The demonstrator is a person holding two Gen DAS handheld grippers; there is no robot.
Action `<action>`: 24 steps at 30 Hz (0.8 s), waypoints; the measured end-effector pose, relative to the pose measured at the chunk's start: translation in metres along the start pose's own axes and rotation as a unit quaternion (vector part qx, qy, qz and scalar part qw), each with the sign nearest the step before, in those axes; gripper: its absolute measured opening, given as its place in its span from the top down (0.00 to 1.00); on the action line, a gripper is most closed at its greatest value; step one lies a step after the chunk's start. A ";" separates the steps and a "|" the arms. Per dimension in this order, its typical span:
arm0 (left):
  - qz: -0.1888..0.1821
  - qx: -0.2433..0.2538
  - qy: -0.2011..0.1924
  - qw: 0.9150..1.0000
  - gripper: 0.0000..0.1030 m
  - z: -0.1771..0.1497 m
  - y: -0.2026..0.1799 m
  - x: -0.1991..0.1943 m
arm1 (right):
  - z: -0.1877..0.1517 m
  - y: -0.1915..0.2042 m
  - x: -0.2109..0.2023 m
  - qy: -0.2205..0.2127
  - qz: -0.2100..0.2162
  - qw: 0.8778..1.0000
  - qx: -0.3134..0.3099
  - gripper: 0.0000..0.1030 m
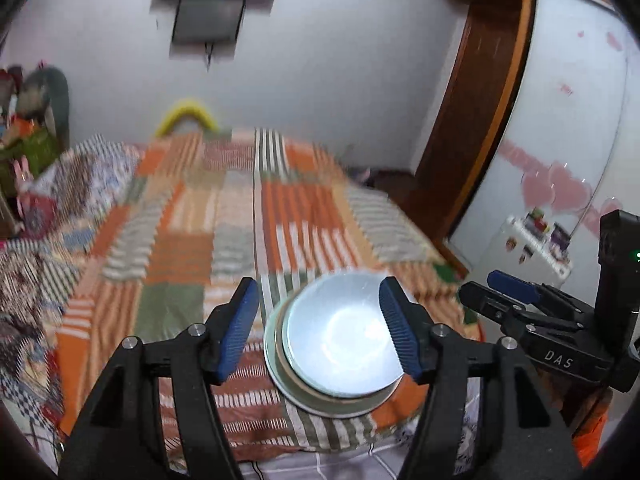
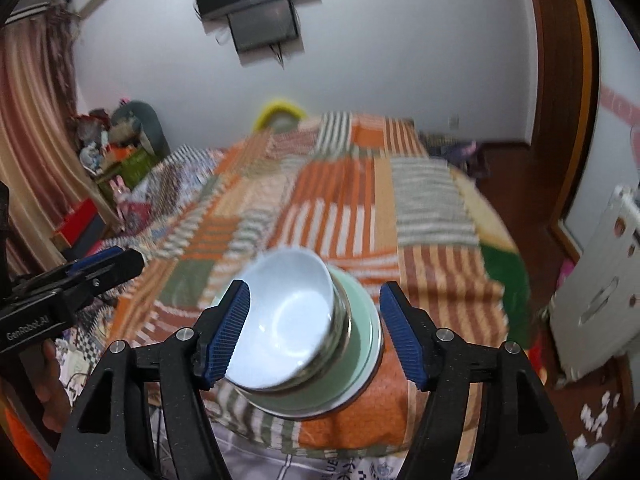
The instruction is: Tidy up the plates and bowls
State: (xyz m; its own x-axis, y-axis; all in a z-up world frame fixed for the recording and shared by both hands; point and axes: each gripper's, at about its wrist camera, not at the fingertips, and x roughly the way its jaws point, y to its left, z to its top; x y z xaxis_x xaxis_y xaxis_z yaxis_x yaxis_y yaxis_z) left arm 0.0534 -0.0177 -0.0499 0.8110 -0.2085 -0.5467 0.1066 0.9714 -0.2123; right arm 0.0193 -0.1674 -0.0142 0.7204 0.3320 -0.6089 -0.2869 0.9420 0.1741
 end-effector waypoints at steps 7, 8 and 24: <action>0.013 0.027 -0.091 0.995 0.27 0.013 -0.015 -0.062 | 0.018 0.017 -0.059 -0.091 0.019 0.995 -0.022 0.29; 0.017 0.028 -0.107 0.994 0.25 0.014 -0.017 -0.071 | 0.018 0.018 -0.065 -0.103 0.022 0.994 -0.022 0.27; 0.046 0.058 -0.177 0.981 0.03 0.004 -0.030 -0.113 | 0.018 0.042 -0.099 -0.193 0.035 0.979 -0.058 0.01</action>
State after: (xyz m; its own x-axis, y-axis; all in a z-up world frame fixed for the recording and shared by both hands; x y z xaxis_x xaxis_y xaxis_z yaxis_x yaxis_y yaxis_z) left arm -0.0390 -0.0231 0.0218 0.9672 -0.0866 -0.2388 0.0719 0.9950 -0.0698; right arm -0.0528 -0.1597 0.0671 0.8751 0.4098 -0.2573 -0.3971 0.9121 0.1022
